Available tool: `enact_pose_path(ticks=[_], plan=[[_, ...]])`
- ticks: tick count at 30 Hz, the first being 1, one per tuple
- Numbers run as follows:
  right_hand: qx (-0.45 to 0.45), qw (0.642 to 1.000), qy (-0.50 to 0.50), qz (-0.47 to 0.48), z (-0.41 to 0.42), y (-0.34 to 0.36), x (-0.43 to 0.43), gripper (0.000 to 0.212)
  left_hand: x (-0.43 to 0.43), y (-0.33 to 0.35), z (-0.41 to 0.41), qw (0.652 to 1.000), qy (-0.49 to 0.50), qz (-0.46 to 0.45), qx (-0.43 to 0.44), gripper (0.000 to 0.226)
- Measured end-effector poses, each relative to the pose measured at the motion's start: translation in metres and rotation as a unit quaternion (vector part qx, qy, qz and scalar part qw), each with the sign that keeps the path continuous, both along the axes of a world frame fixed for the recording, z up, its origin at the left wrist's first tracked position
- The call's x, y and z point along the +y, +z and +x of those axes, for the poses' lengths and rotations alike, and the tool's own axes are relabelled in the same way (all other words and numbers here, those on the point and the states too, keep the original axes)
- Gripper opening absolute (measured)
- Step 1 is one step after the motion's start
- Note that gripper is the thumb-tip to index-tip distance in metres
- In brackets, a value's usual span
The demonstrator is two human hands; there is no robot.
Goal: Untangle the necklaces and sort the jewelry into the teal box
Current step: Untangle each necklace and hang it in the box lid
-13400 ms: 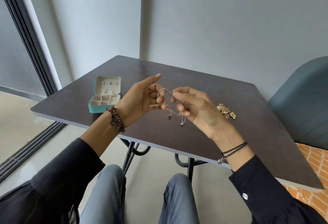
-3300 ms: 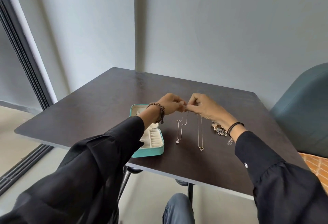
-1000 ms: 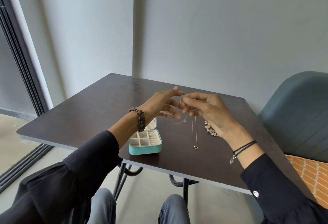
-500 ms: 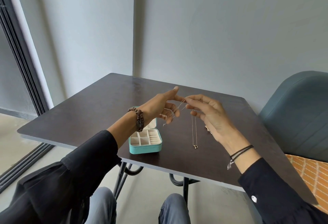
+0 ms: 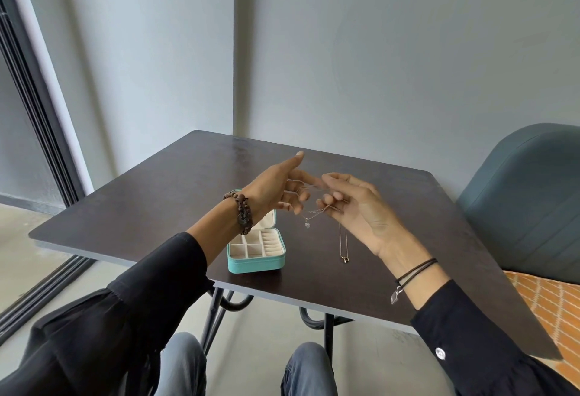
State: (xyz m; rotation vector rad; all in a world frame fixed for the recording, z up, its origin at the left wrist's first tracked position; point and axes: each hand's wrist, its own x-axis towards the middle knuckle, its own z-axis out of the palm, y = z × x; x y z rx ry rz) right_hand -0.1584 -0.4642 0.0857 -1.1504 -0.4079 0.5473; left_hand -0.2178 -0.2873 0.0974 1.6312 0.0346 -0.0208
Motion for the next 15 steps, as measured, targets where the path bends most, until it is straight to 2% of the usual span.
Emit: enact_pose_path(ticks=[5, 8, 11, 15], plan=[[-0.012, 1.000, 0.016, -0.004, 0.000, -0.002, -0.004, 0.014, 0.004, 0.000, 0.001, 0.999, 0.033, -0.009, 0.009, 0.065], [-0.050, 0.998, 0.029, -0.030, -0.002, -0.006, -0.003, 0.024, 0.001, -0.001, 0.003, 0.996, 0.055, -0.065, -0.002, 0.050], [-0.094, 0.993, 0.042, -0.062, -0.003, -0.010, -0.001, 0.017, -0.002, -0.002, 0.002, 0.992, 0.059, -0.115, -0.006, 0.040], [-0.129, 0.987, 0.048, -0.085, -0.005, -0.014, 0.001, 0.024, -0.005, -0.002, -0.003, 0.988, 0.044, -0.148, 0.001, 0.028]])
